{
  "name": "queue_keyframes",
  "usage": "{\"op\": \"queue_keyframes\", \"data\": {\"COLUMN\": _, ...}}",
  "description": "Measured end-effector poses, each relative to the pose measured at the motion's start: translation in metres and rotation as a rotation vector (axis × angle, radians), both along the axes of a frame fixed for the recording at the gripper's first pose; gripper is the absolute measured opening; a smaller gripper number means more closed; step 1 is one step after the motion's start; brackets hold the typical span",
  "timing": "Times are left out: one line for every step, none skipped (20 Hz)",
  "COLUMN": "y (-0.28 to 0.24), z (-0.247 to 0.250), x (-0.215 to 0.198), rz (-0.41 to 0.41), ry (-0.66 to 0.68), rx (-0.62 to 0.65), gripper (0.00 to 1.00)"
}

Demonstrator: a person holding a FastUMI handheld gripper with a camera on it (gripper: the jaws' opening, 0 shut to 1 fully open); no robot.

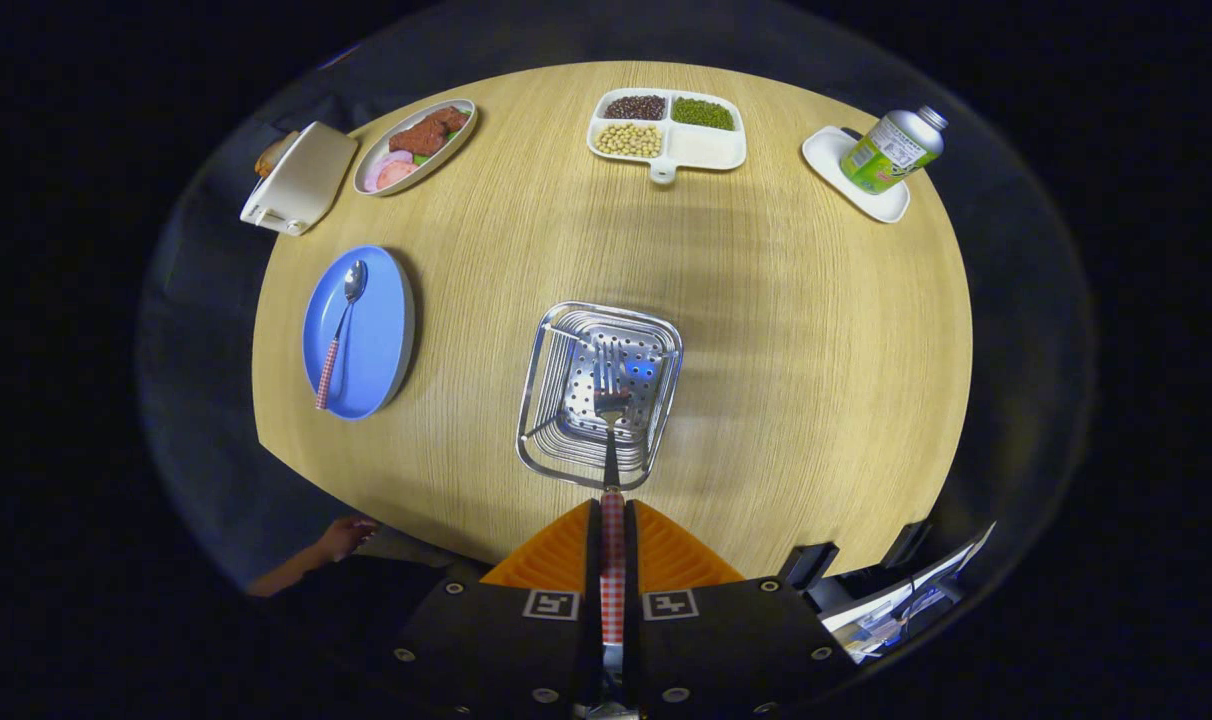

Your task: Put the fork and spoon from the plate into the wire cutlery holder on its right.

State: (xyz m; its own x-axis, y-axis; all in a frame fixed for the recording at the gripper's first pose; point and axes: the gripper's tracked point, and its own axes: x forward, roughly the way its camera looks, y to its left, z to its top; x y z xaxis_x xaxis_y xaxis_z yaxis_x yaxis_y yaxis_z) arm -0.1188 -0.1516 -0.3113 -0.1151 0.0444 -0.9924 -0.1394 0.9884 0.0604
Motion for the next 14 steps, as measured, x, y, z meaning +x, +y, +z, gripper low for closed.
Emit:
{"op": "queue_keyframes", "data": {"y": -0.002, "z": -0.001, "x": 0.006, "rz": -0.001, "ry": 0.004, "rx": -0.002, "gripper": 0.09}}
{"op": "queue_keyframes", "data": {"y": -0.001, "z": -0.003, "x": 0.008, "rz": -0.011, "ry": 0.013, "rx": 0.0, "gripper": 0.09}}
{"op": "queue_keyframes", "data": {"y": 0.001, "z": -0.005, "x": 0.01, "rz": -0.028, "ry": 0.023, "rx": 0.004, "gripper": 0.1}}
{"op": "queue_keyframes", "data": {"y": 0.003, "z": -0.006, "x": 0.013, "rz": -0.044, "ry": 0.024, "rx": 0.006, "gripper": 0.11}}
{"op": "queue_keyframes", "data": {"y": 0.004, "z": -0.007, "x": 0.015, "rz": -0.049, "ry": 0.017, "rx": 0.008, "gripper": 0.12}}
{"op": "queue_keyframes", "data": {"y": 0.005, "z": -0.008, "x": 0.016, "rz": -0.05, "ry": 0.02, "rx": 0.008, "gripper": 0.12}}
{"op": "queue_keyframes", "data": {"y": 0.007, "z": -0.007, "x": 0.012, "rz": -0.042, "ry": 0.027, "rx": 0.01, "gripper": 0.12}}
{"op": "queue_keyframes", "data": {"y": 0.01, "z": -0.007, "x": 0.008, "rz": -0.026, "ry": 0.026, "rx": 0.01, "gripper": 0.12}}
{"op": "queue_keyframes", "data": {"y": 0.01, "z": -0.006, "x": 0.003, "rz": -0.014, "ry": 0.027, "rx": 0.008, "gripper": 0.12}}
{"op": "queue_keyframes", "data": {"y": 0.011, "z": -0.004, "x": -0.001, "rz": -0.009, "ry": 0.036, "rx": 0.012, "gripper": 0.12}}
{"op": "queue_keyframes", "data": {"y": 0.013, "z": -0.003, "x": -0.004, "rz": -0.016, "ry": 0.044, "rx": 0.017, "gripper": 0.12}}
{"op": "queue_keyframes", "data": {"y": 0.013, "z": -0.002, "x": -0.005, "rz": -0.025, "ry": 0.051, "rx": 0.019, "gripper": 0.12}}
{"op": "queue_keyframes", "data": {"y": 0.013, "z": -0.003, "x": -0.005, "rz": -0.037, "ry": 0.052, "rx": 0.02, "gripper": 0.12}}
{"op": "queue_keyframes", "data": {"y": 0.013, "z": -0.003, "x": -0.002, "rz": -0.052, "ry": 0.056, "rx": 0.02, "gripper": 0.12}}
